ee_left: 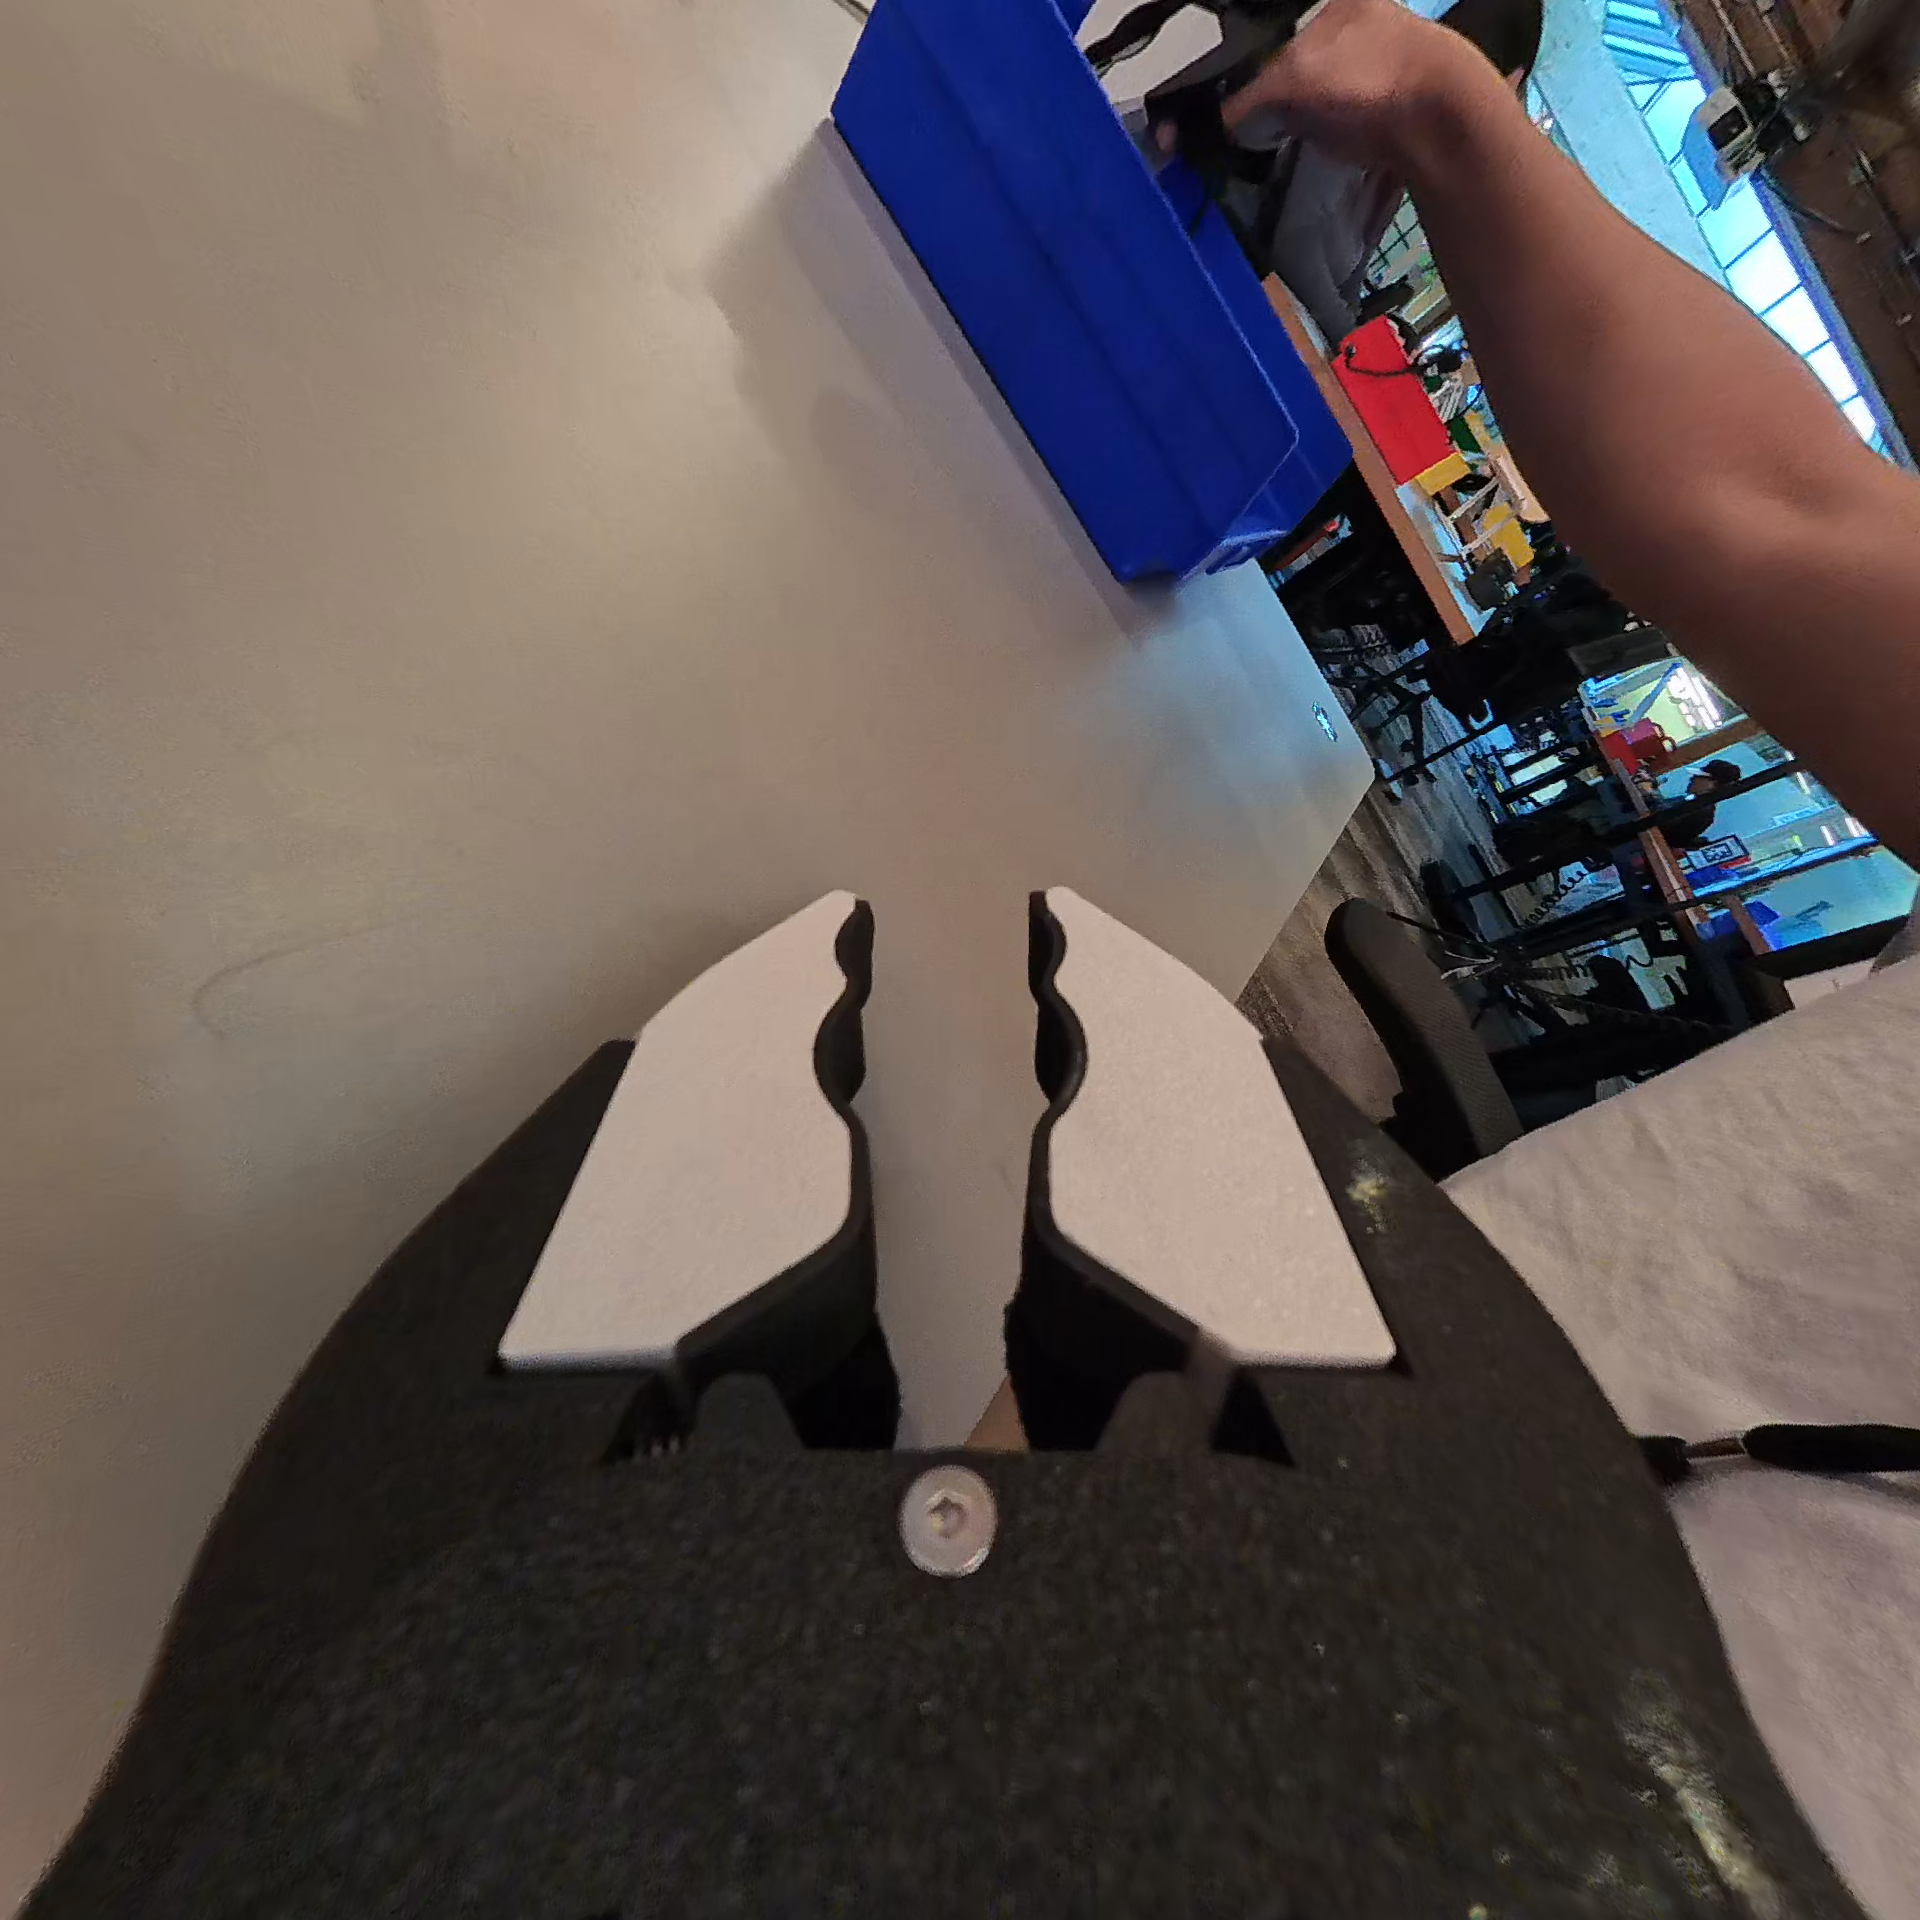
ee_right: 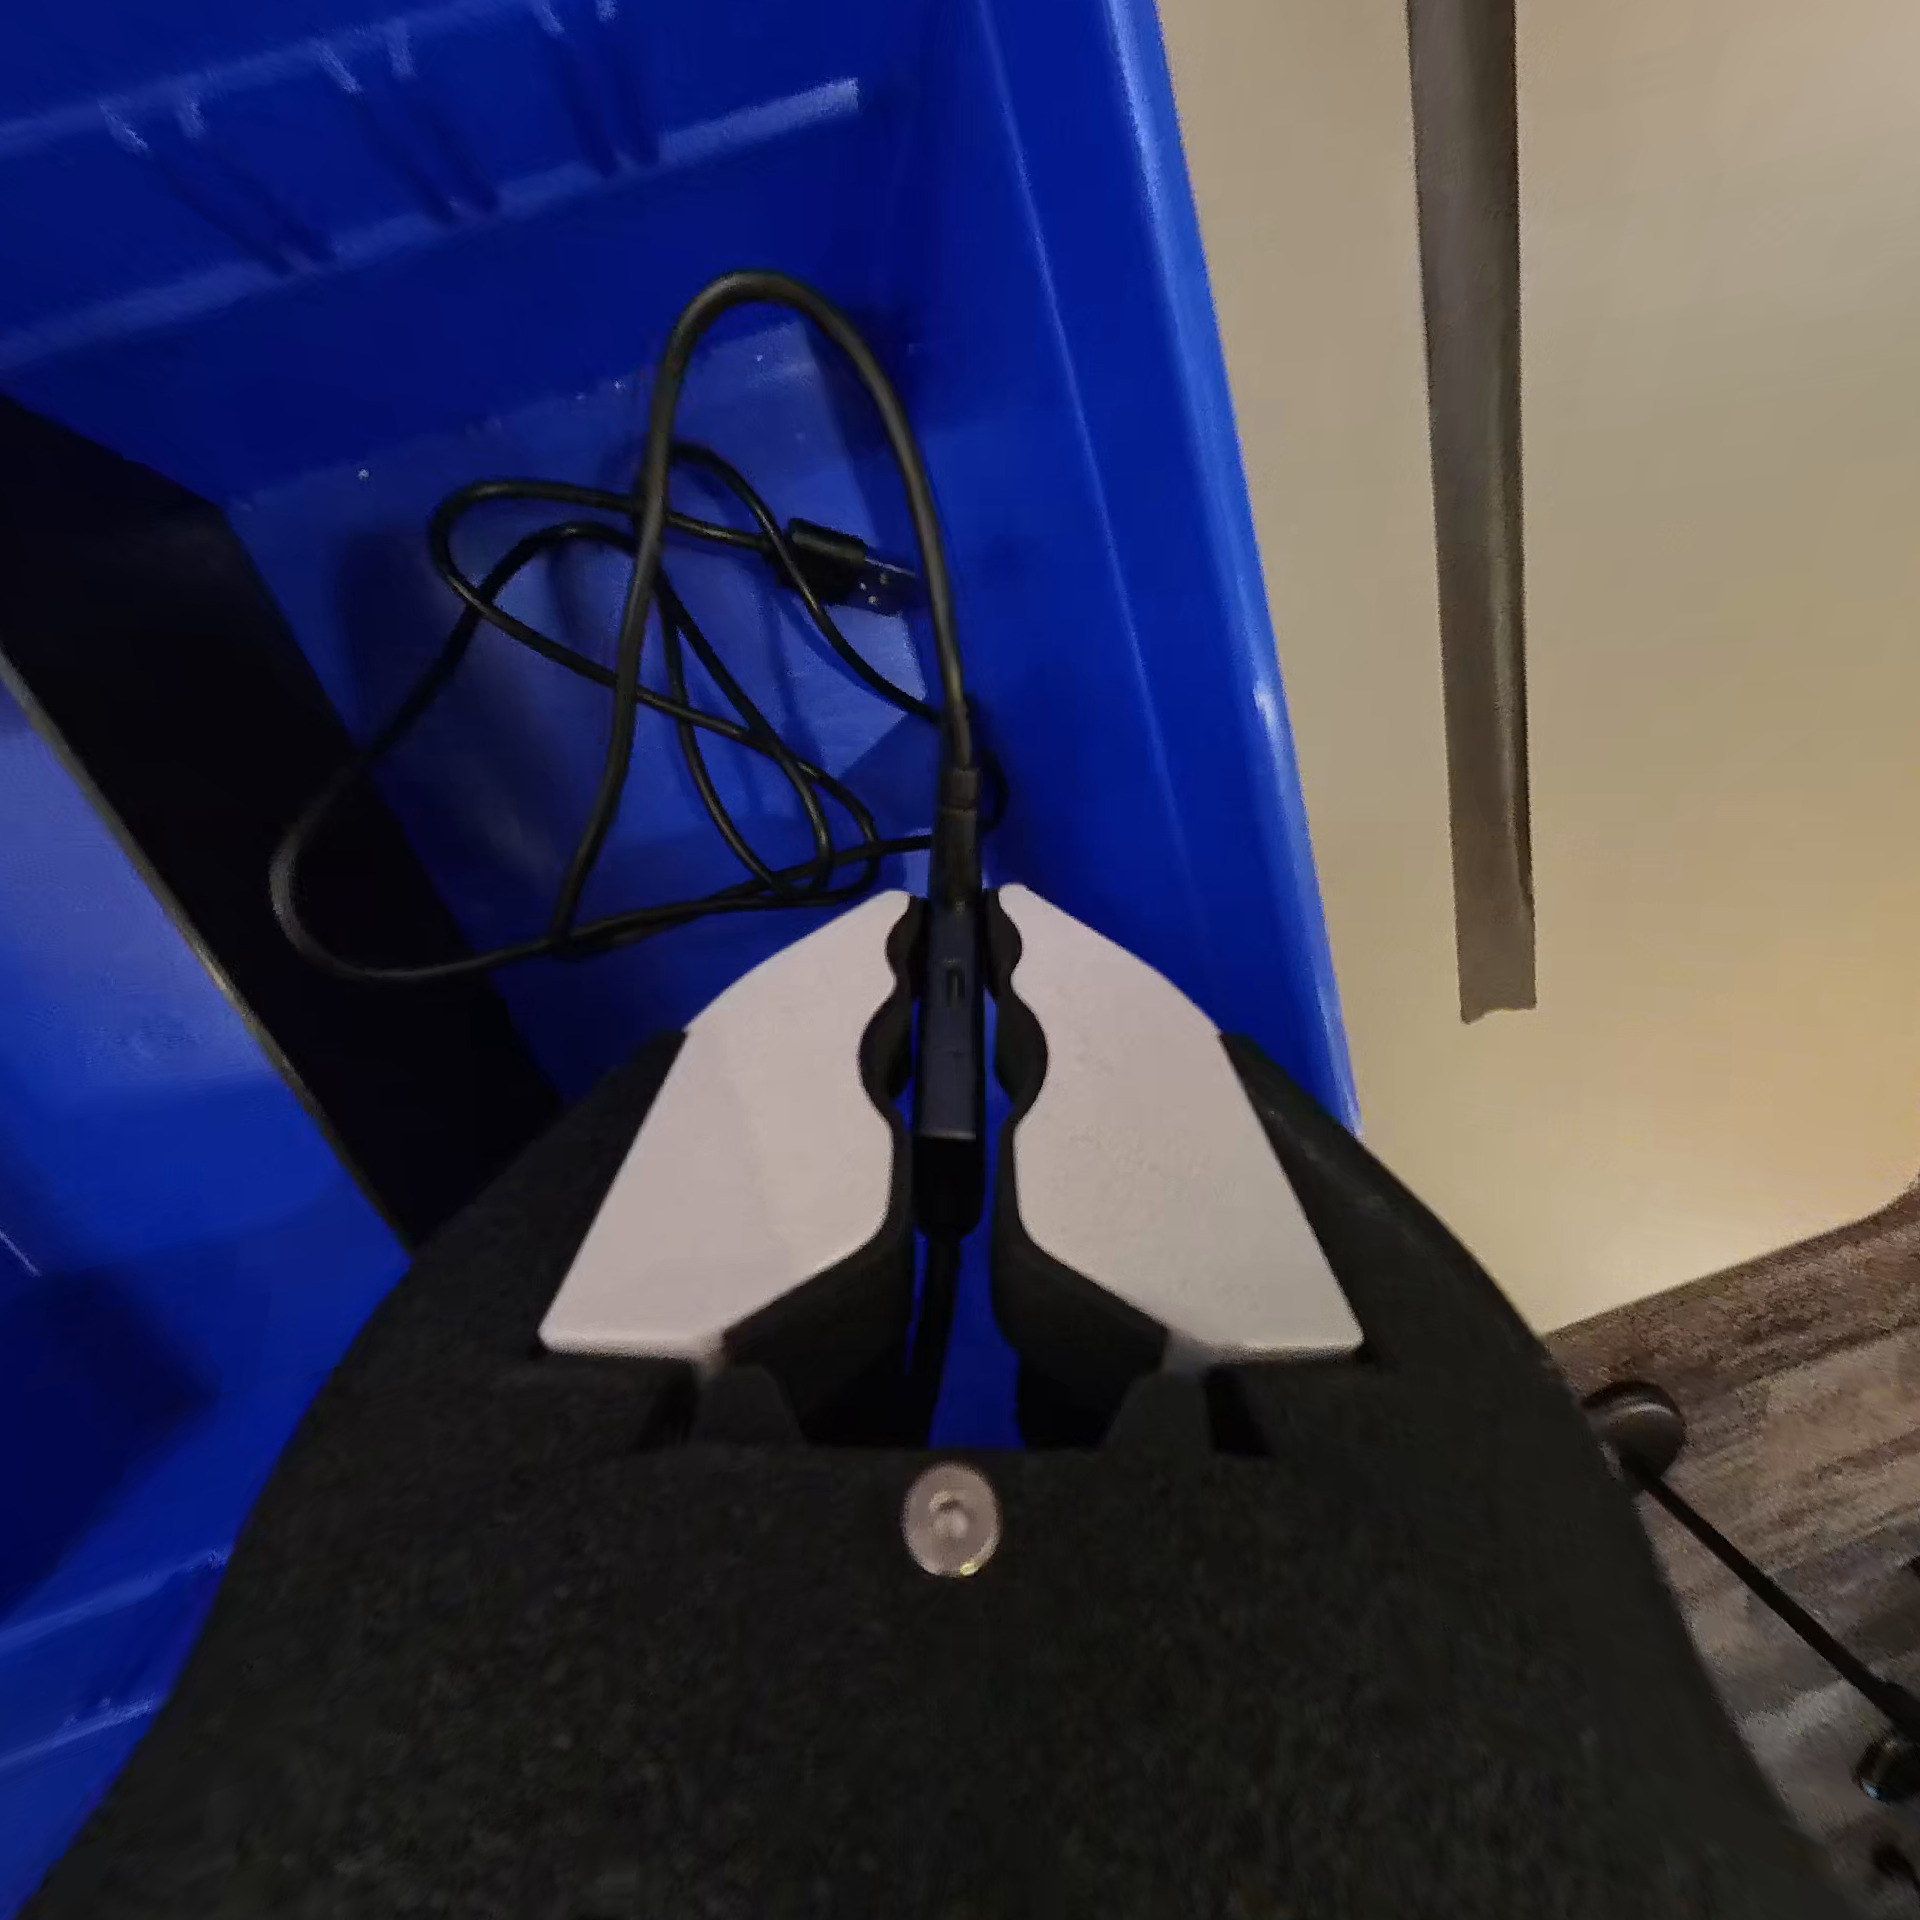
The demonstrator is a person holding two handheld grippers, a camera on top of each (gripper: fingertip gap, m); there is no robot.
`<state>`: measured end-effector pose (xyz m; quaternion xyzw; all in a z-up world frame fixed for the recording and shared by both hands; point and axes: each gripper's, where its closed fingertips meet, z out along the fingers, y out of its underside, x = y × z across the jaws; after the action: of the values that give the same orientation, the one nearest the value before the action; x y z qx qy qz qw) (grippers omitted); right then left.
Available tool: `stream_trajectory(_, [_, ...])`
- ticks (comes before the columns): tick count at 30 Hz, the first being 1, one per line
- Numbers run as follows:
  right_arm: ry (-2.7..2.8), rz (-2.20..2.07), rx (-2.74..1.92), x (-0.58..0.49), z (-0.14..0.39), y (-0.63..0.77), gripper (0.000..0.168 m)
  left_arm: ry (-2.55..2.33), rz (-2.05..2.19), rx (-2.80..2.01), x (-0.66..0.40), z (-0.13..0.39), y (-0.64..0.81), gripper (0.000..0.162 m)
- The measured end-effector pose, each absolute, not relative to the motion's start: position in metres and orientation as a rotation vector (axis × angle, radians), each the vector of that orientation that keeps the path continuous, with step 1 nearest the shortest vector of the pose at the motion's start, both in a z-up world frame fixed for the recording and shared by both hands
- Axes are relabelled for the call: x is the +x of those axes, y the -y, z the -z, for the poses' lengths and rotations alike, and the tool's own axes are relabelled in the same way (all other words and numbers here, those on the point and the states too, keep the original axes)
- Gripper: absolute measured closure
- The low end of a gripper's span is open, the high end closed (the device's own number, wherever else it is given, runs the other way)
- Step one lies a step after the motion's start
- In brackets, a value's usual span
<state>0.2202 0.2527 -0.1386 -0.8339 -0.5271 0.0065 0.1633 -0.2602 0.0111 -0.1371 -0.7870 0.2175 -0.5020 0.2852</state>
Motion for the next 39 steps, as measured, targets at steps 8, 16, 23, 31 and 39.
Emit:
stream_trajectory(8, [1.297, 0.021, -2.283, 0.223, 0.088, -0.259, 0.116, -0.548, 1.28, -2.071, -0.271, 0.13, -0.02, 0.134])
stream_trajectory(16, [0.698, 0.014, -1.902, 0.176, -0.055, -0.184, 0.124, -0.63, 0.797, -1.954, -0.302, 0.115, -0.043, 0.134])
stream_trajectory(23, [0.2, -0.563, -1.844, 0.052, 0.054, -0.043, 0.135, -0.606, 0.786, -1.913, -0.309, 0.109, -0.05, 0.132])
stream_trajectory(31, [0.322, -0.509, -1.825, -0.012, 0.111, -0.013, 0.139, -0.578, 0.95, -1.962, -0.306, 0.113, -0.051, 0.129])
stream_trajectory(39, [0.351, -0.453, -1.814, -0.009, 0.115, -0.021, 0.148, -0.517, 0.888, -1.989, -0.32, 0.116, -0.062, 0.122])
